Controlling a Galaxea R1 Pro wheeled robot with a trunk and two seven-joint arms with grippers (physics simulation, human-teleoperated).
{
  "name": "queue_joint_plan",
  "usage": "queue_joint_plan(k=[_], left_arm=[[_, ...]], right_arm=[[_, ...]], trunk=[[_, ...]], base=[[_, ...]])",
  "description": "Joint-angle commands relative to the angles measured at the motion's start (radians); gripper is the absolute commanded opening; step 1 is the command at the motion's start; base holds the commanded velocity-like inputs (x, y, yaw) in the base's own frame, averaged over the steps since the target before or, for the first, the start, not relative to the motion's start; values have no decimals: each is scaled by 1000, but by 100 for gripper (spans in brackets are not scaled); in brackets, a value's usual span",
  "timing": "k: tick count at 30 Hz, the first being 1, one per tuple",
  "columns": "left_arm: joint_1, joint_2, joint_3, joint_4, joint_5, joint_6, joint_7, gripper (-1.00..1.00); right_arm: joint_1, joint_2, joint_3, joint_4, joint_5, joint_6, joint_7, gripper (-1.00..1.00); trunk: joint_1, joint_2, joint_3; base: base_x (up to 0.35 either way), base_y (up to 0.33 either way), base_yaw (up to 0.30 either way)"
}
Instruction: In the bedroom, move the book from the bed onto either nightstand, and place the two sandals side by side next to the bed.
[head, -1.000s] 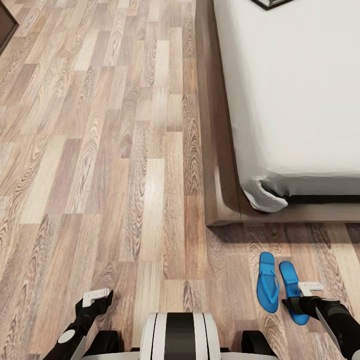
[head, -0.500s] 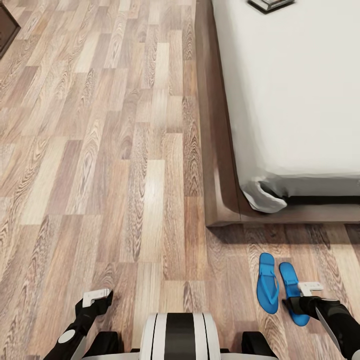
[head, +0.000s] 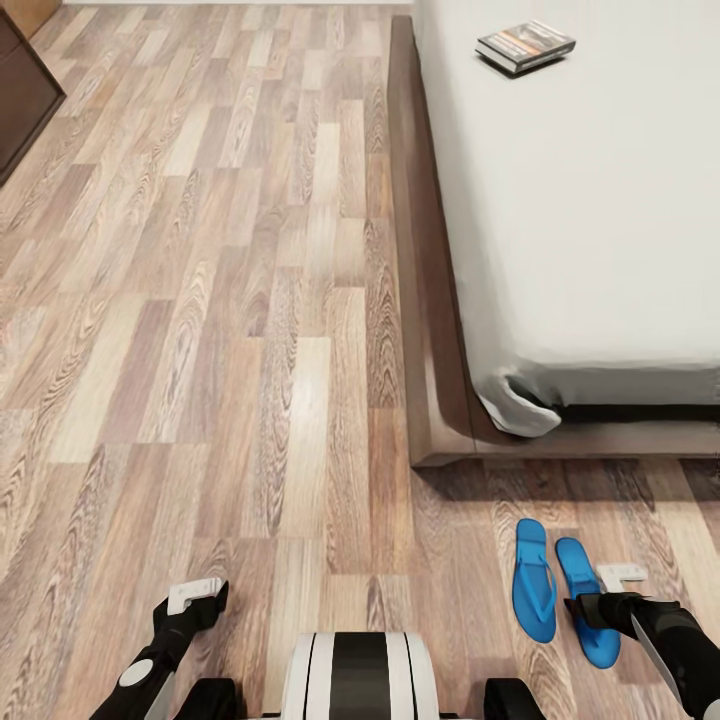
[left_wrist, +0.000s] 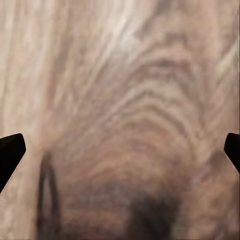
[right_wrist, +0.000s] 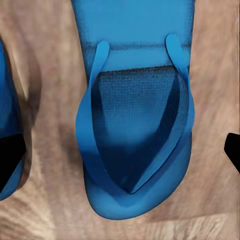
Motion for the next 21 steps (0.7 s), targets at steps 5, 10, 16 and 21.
queue_joint_plan(k=[5,10,16,21], left_arm=[[-1,-1,8,1,-4,-3,-10,100],[-1,-1,8,1,-4,-3,-10,100],[-1,-1,8,4,-4,-2,-10,100],[-1,-1,6,34,-6,-3,-11,100]], right_arm=[[0,1,-5,-2,11,5,9,100],[0,1,-6,-2,11,4,9,100],[0,1,-6,-3,11,4,10,100],[0,1,-6,0,7,1,15,100]], trunk=[[-2,1,19],[-5,2,38],[-7,4,62],[-10,5,81]], base=[[0,0,0],[0,0,0],[0,0,0],[0,0,0]])
